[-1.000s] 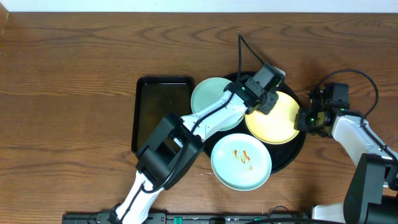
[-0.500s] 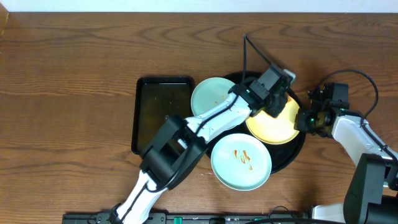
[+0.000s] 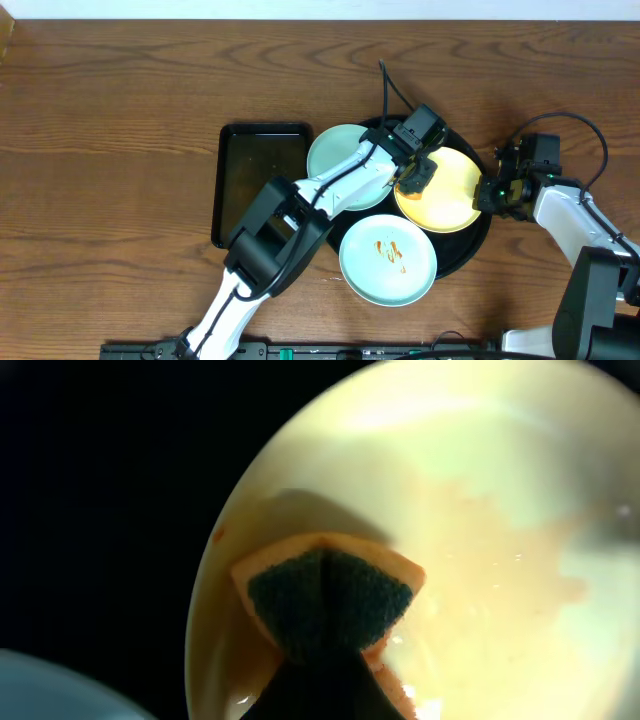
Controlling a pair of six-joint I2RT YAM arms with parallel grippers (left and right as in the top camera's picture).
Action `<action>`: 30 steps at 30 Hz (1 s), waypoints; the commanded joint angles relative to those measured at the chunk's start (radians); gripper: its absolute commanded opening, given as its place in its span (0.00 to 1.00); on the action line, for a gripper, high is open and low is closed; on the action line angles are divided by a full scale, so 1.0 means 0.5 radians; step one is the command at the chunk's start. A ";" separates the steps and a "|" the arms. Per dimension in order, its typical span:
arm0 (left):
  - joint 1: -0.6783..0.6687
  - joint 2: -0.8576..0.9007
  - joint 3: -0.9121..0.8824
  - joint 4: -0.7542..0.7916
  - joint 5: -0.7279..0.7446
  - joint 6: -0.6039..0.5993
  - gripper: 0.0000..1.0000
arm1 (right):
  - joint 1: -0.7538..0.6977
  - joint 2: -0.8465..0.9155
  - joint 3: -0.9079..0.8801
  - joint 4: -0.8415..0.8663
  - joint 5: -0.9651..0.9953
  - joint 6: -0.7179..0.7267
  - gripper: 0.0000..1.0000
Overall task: Clean dirty plates on tray and stack at the side
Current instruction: 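Scrub the yellow plate with the sponge while right gripper holds it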
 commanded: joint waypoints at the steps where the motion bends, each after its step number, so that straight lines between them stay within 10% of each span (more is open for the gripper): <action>1: 0.011 -0.208 -0.008 0.074 -0.040 0.019 0.08 | 0.025 0.009 0.014 -0.008 -0.005 -0.005 0.01; 17: 0.015 -0.043 -0.012 0.497 -0.071 0.072 0.08 | 0.025 0.009 0.014 -0.014 -0.005 -0.005 0.01; 30: 0.052 0.080 -0.027 0.263 0.119 0.071 0.08 | 0.025 0.009 0.014 -0.037 -0.005 -0.005 0.01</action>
